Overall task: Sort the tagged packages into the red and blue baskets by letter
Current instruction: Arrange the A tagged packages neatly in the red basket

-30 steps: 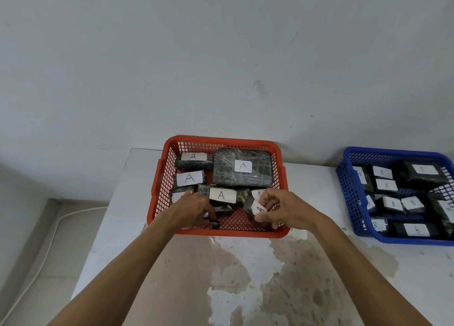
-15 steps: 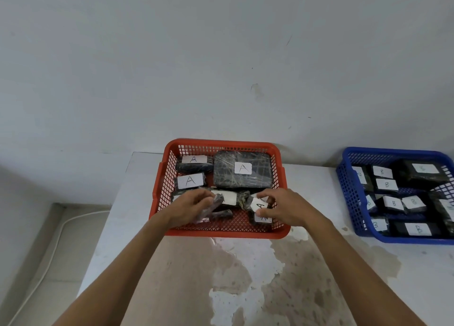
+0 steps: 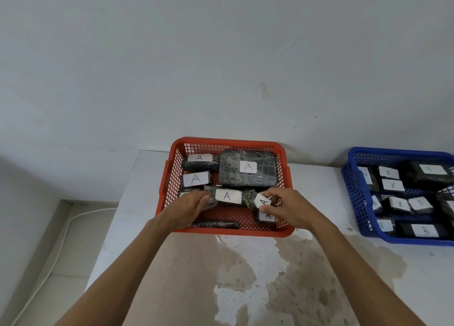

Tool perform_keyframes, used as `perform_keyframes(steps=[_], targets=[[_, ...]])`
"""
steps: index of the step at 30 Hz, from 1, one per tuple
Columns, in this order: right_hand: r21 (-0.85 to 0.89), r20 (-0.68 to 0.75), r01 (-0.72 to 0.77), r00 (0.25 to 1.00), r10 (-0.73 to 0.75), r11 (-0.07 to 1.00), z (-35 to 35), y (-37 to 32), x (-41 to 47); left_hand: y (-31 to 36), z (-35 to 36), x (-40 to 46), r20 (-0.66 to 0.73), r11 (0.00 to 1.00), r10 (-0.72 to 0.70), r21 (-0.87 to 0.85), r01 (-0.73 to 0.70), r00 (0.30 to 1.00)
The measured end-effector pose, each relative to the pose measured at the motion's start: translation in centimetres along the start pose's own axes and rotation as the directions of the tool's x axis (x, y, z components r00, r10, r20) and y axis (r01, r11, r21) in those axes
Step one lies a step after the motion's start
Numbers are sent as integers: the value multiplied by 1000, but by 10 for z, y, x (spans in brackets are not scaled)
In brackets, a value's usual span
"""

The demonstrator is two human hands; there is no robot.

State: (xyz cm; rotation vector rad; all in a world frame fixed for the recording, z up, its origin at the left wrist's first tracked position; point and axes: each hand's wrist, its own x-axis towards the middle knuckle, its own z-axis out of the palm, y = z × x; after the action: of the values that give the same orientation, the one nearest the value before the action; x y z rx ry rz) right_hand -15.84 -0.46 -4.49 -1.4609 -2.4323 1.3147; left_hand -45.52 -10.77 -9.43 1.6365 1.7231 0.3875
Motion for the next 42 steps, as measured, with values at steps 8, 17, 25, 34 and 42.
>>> perform_keyframes(steps=[8, 17, 25, 34, 42], targets=[[43, -17, -14, 1000, 15, 999, 2, 9, 4, -9, -2, 9, 15, 885, 60, 462, -60, 998], [55, -45, -11, 999, 14, 998, 3, 14, 6, -9, -6, 12, -196, 930, 19, 363, 54, 981], [24, -25, -7, 1000, 8, 1000, 2, 10, 5, -11, -7, 12, 1, 820, -83, 568, 67, 997], [-332, 27, 114, 993, -111, 936, 16, -11, 1, -1, -2, 14, -92, 940, -8, 339, 39, 996], [-253, 28, 67, 998, -62, 965, 25, -11, 1, 16, 4, 11, -22, 998, 50, -34, -51, 998]])
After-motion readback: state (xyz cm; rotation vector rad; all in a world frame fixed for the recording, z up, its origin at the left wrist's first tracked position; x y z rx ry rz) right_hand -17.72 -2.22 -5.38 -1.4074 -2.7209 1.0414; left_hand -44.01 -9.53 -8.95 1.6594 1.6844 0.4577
